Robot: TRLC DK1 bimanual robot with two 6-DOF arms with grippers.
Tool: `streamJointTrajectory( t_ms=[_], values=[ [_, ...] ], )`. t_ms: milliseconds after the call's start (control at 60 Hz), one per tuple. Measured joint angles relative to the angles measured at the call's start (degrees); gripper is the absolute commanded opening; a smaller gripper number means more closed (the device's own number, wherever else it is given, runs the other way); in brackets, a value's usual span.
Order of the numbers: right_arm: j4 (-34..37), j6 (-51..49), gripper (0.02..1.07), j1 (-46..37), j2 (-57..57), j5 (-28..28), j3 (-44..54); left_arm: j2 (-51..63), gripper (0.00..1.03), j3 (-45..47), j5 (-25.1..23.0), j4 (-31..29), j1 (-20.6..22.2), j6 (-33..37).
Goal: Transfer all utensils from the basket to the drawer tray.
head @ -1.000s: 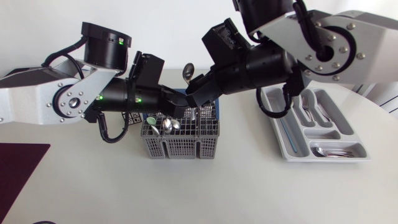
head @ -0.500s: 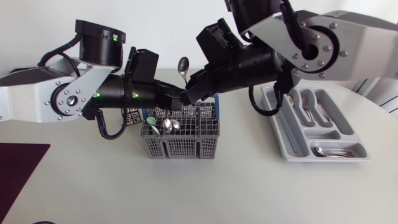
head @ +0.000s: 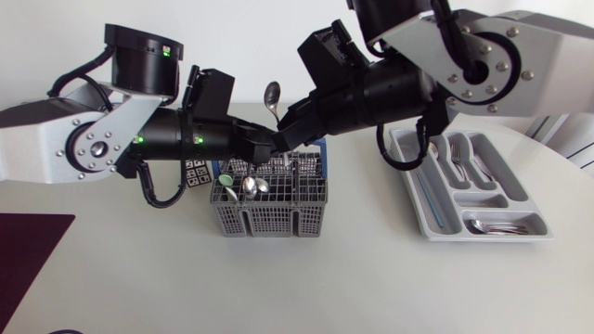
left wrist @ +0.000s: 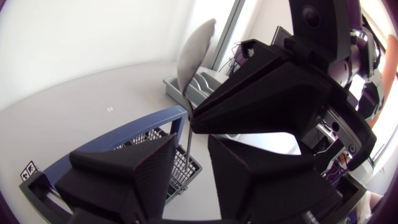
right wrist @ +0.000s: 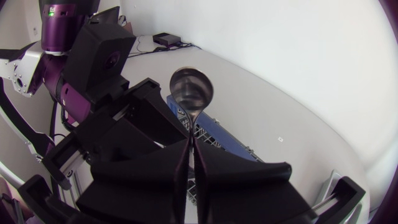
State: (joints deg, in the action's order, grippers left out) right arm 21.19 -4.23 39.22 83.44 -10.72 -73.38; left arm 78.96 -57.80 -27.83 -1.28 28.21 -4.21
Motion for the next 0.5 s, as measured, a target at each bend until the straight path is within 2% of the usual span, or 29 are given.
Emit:
streamJointTrajectory(
  t_ms=[133,333,500],
  values=[
    [0.04,-0.04,0.08,-1.03,-0.98,-1.55,0.83,-2.71,0.72,0.22,-0.02,-2.91,-0.02,1.86],
    [3.72,-4.28,0.08,-5.55,-4.42,-7.10,4.68,-8.15,0.72,1.55,0.20,-8.02,-1.27,6.25],
    [13.46,-15.23,0.08,-12.68,-7.74,-12.68,6.93,-9.22,0.71,1.55,6.93,-11.65,-1.66,10.80]
  ],
)
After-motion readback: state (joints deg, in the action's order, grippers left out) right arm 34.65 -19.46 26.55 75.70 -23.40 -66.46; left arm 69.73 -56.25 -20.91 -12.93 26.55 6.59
